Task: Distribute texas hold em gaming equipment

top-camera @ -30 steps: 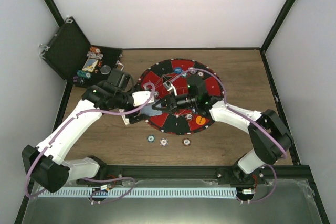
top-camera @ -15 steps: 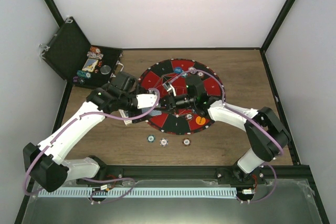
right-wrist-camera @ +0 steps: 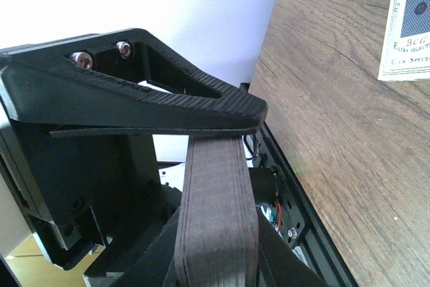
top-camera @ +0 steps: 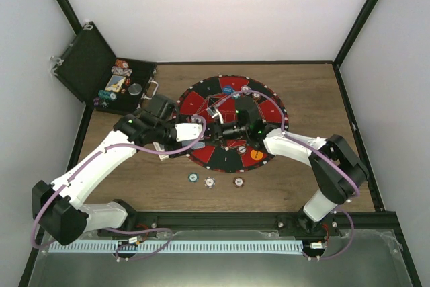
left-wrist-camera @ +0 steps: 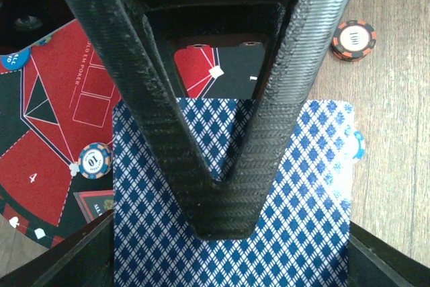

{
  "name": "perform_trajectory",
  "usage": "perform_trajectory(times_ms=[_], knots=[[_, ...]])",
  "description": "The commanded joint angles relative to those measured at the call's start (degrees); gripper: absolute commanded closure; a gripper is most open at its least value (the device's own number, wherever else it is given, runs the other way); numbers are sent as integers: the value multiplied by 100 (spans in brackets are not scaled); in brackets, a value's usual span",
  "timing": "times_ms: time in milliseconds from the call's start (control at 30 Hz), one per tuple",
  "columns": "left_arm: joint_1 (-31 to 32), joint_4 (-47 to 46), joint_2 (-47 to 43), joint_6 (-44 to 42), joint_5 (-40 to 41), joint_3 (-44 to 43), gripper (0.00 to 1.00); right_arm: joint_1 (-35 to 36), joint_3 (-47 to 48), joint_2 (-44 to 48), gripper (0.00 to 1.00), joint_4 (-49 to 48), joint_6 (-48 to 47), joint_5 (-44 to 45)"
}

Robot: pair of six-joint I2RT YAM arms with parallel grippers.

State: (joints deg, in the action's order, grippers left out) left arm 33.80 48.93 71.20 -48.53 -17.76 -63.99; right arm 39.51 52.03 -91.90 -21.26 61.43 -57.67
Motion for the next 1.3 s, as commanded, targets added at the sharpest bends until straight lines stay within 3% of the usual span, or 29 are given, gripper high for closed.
perform_trajectory(times_ms=[0,300,500,567,633,700,867,1133,1267], knots=[[19,-260,97,18,88,29,26,136,263,-10,98,-261,62,-197],[14,-261,-18,-33,239,183,50,141,314,-74,98,-94,-34,-193],[12,-251,-28,2,291,203,74,137,368,-91,93,-95,-26,-190],[12,-241,-28,-2,343,198,80,137,382,-91,88,-76,-45,-192],[12,-224,-42,-6,388,185,87,136,407,-96,73,63,-123,-185],[14,-171,-32,-6,410,148,93,138,477,-115,69,342,-307,-137],[15,-36,-46,30,388,50,96,130,623,-178,62,936,-754,-9],[12,86,7,47,422,43,96,136,639,-186,38,972,-852,-29],[6,174,12,46,371,-54,96,160,685,-285,36,1122,-901,-9]])
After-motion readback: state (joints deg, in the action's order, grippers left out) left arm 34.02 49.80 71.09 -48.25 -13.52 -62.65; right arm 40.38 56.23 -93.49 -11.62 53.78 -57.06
